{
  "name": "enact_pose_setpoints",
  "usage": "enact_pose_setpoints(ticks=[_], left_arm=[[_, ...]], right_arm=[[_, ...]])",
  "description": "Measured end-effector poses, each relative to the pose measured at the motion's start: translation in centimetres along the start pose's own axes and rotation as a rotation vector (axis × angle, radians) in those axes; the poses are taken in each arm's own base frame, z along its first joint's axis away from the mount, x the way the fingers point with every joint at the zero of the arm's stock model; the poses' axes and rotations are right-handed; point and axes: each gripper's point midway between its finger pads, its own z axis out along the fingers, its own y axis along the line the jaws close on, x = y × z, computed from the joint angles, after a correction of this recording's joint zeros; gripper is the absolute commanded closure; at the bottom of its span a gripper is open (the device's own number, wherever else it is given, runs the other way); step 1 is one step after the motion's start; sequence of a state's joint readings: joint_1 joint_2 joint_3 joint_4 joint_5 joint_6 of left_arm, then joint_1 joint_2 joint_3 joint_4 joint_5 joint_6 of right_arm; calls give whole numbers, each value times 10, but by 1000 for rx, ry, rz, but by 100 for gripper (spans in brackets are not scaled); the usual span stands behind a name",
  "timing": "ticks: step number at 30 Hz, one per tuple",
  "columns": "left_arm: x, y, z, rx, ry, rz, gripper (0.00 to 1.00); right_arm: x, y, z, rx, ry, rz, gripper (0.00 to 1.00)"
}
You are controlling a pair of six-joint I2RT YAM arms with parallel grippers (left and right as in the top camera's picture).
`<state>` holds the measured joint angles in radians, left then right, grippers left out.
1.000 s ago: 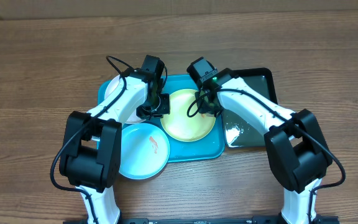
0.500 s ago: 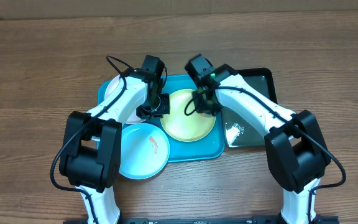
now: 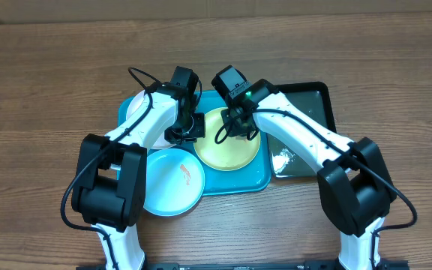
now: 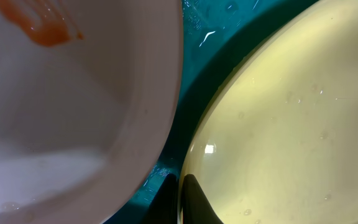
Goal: Clean dirty plates on tray and stack at the side
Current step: 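Scrub the yellow plate surface with the sponge in right gripper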
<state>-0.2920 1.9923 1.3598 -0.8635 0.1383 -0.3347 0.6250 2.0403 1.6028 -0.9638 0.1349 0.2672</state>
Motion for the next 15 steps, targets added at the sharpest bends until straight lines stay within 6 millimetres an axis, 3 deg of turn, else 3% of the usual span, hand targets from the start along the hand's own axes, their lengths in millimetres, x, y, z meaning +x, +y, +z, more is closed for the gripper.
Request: enact_pose_setpoints(ticks=[8,15], left_arm=[[0,0,0,0,0,0,96],[0,0,0,0,0,0,96]], right_arm=[[17,-8,32,34,75,-1,96],[18,-21,37,32,94,30,96]])
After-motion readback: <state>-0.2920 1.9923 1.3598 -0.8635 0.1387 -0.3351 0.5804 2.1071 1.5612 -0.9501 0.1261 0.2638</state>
